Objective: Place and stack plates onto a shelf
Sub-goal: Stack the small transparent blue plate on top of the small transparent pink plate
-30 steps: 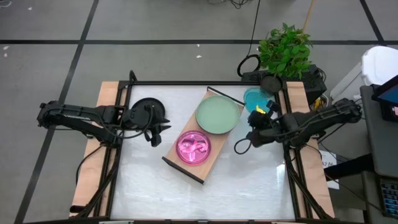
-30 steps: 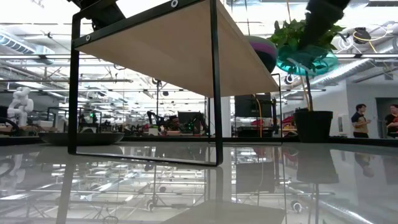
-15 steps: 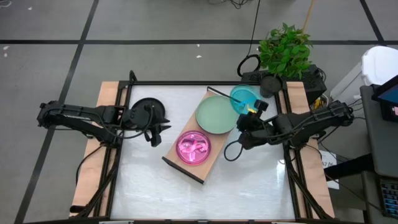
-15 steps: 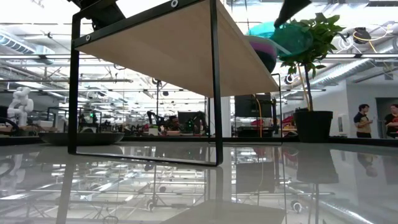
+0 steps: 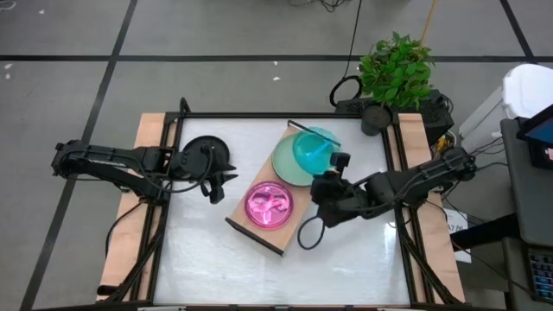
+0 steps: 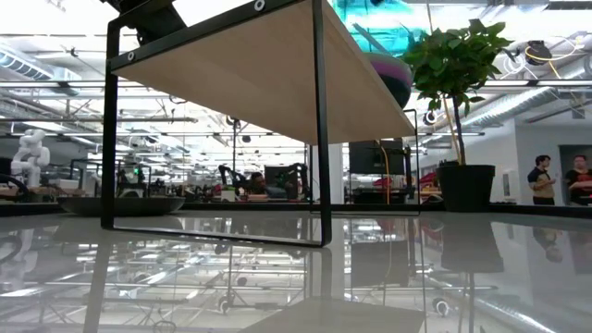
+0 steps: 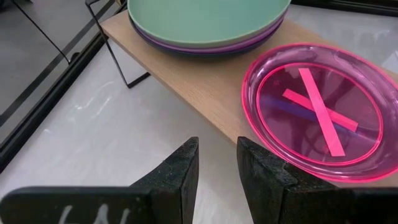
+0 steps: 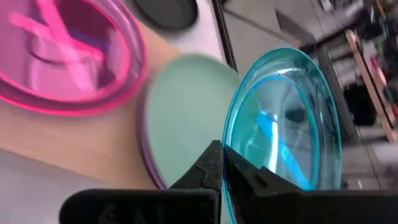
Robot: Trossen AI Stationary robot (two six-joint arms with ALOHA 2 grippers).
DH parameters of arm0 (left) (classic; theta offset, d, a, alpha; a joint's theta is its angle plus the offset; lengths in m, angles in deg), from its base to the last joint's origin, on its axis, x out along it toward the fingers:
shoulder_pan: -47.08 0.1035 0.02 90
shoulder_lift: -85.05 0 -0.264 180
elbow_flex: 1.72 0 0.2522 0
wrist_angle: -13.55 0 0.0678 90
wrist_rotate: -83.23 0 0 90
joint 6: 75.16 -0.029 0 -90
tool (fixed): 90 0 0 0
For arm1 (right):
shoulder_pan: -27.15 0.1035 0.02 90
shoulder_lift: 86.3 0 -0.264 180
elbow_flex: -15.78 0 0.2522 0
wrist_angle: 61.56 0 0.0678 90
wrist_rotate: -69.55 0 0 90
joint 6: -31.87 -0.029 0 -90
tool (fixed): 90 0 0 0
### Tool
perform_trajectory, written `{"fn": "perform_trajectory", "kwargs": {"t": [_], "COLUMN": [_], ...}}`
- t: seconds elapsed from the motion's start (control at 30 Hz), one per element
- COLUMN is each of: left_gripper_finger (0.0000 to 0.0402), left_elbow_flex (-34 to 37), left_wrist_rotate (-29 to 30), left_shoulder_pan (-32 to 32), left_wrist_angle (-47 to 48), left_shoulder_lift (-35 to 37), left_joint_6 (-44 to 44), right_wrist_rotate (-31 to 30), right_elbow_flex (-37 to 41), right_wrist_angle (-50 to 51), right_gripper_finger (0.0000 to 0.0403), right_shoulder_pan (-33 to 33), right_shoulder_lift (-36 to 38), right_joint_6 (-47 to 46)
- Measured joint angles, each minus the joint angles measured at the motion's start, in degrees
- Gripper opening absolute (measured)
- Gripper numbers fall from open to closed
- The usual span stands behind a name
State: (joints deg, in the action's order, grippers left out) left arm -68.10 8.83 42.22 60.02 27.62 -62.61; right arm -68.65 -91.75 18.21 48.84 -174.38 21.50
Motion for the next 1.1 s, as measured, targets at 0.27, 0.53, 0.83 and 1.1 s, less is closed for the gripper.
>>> {"fn": "perform_trajectory", "kwargs": {"t": [0.27,0.53,0.83,1.1], "left_gripper_finger": [0.0115,0.0115,0.0115,0.0115], "left_elbow_flex": [0.0,0.0,0.0,0.0], "left_wrist_rotate": [0.0,1.1,1.1,1.1], "left_shoulder_pan": [0.0,0.0,0.0,0.0], "left_wrist_angle": [0.0,0.0,-1.4,-1.3], "left_shoulder_lift": [0.0,0.0,0.0,0.0], "left_joint_6": [0.0,0.1,0.1,0.1], "right_wrist_rotate": [0.0,0.2,0.4,4.7], "right_elbow_flex": [-0.2,-0.2,-0.2,-0.1], "right_wrist_angle": [-10.4,-18.2,-24.2,-28.7], "right_gripper_finger": [0.0,0.0,0.0,0.0], "right_shoulder_pan": [3.0,6.5,10.4,10.5], "right_shoulder_lift": [0.0,0.0,-0.5,-6.2], "right_joint_6": [8.4,12.6,16.2,22.3]}}
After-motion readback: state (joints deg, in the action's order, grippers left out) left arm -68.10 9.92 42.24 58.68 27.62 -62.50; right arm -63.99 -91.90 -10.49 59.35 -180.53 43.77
